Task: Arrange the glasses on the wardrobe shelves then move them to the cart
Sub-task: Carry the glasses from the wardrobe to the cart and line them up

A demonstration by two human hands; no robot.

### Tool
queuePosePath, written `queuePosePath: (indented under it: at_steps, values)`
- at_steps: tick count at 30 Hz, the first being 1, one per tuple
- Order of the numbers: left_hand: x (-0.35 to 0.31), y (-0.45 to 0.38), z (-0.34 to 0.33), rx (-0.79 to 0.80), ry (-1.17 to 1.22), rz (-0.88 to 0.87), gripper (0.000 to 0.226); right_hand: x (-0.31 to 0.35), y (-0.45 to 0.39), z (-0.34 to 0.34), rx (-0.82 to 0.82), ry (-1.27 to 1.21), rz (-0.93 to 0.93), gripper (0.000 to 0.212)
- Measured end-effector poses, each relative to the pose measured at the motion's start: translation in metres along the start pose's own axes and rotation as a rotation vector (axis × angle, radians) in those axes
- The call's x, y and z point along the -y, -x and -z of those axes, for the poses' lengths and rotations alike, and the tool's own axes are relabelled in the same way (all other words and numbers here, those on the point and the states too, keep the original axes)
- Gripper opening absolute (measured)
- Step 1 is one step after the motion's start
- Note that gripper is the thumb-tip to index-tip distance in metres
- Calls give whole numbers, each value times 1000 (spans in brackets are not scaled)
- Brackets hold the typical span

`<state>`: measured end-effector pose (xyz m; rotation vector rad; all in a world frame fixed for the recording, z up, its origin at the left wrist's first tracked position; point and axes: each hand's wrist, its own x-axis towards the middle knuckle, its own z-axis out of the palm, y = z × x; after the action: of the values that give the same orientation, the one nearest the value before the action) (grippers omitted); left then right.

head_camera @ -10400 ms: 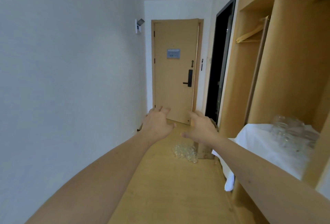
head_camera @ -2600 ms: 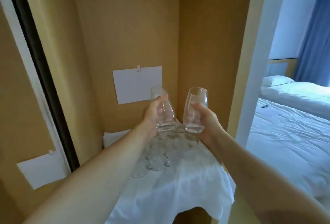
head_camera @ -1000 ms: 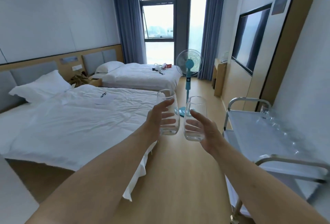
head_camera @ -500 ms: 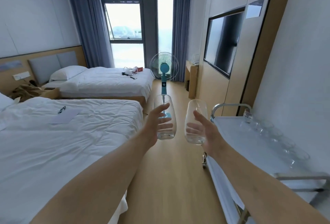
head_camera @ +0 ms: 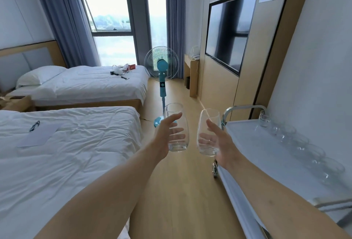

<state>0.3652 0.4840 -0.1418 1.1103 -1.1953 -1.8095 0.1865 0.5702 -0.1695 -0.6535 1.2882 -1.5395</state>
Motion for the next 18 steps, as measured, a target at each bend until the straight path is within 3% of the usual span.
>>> queuePosePath:
  at_steps: [15, 18]
  values:
    - [-40, -213, -50, 9, 25, -2, 84, 37, -222, 37, 23, 30, -2, 101]
    - [-47, -257, -68, 12, 2, 8, 74, 48, -264, 52, 30, 39, -1, 106]
